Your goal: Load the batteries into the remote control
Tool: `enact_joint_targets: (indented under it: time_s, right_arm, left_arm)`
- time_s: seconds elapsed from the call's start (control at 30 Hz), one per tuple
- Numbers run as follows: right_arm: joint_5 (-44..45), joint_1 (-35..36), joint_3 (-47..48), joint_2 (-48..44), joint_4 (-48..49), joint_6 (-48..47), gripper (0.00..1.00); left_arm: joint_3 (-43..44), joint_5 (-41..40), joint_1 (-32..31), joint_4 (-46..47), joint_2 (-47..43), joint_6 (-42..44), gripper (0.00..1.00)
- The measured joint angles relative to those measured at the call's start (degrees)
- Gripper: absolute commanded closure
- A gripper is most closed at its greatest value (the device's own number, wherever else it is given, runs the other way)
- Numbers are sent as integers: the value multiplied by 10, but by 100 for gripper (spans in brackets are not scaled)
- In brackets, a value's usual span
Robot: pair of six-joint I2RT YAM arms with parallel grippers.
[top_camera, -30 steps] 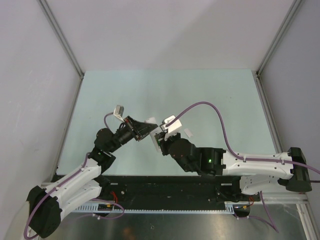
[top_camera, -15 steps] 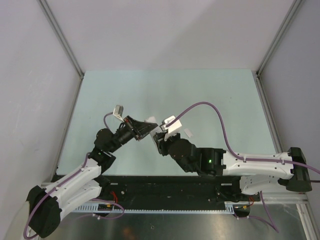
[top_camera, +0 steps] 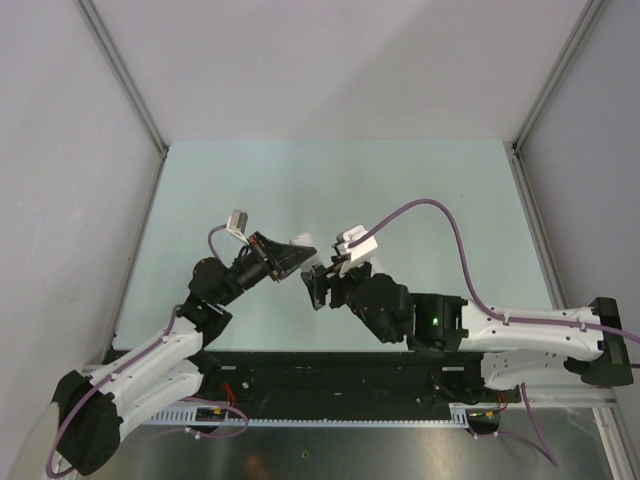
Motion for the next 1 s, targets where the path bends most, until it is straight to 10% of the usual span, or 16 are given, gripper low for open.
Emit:
enact_joint_targets:
  time_s: [0.33, 0.7, 1.0]
  right_arm:
    - [-133, -154, 22, -68, -83, 134, 20]
    - [-509, -341, 24, -45, -116, 273, 18]
    - [-686, -367, 24, 8, -111, 328, 18]
  left_arm:
    - [0, 0, -1, 0, 0, 9, 100]
    - [0, 0, -1, 5, 1, 28, 100]
    - [0, 0, -1, 5, 5, 41, 100]
